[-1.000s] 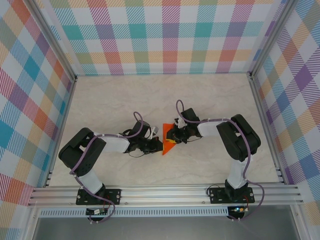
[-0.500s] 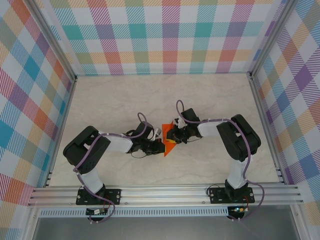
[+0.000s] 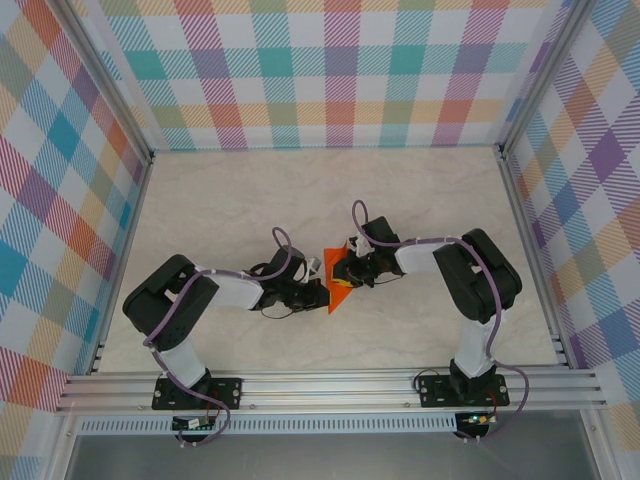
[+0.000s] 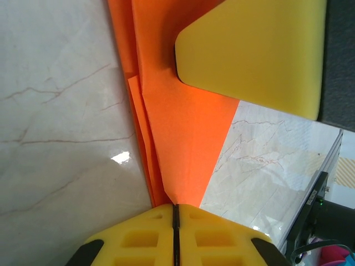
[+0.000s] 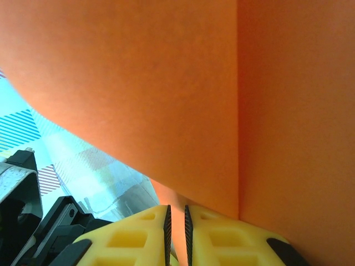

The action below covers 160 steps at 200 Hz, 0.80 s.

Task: Fold a paper plane with a square sheet of paper (pick it up from the middle)
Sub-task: Fourth fold the wing at the center of the table.

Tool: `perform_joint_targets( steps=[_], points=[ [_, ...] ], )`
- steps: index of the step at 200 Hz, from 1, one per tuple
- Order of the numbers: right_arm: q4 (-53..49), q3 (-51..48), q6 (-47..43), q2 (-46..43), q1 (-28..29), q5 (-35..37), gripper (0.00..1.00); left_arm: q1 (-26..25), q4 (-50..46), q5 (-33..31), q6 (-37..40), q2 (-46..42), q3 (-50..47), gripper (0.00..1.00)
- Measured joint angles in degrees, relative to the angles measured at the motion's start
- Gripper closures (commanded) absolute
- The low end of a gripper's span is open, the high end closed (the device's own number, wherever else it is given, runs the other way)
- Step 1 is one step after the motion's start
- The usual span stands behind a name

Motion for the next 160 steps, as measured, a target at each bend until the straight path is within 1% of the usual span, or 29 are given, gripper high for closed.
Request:
perform_joint_targets(
  steps=[49,78,92,134,160],
  points=[
    [0.0,0.0,0.0,0.0,0.0,0.0,0.83,-0.4,-0.2,0.0,0.0,-0.2,0.0,0.9],
    [-0.1,0.0,0.0,0.0,0.0,-0.1,0.83,-0.7,-0.5,-0.2,0.0,-0.2,0.0,0.92],
    [-0.2,0.0,0.0,0.0,0.0,-0.3,0.83,-0.7,-0.8,-0.3,0.0,-0.2,0.0,0.88],
    [-0.2,0.0,0.0,0.0,0.0,-0.3,0.83,-1.1,-3.1,-0.5,0.0,-1.2,0.0,0.87],
    [-0.2,0.0,0.0,0.0,0.0,-0.3,0.83,-1.2,-4.6,-0.6,0.4,-1.6,0.1,0.88]
  ],
)
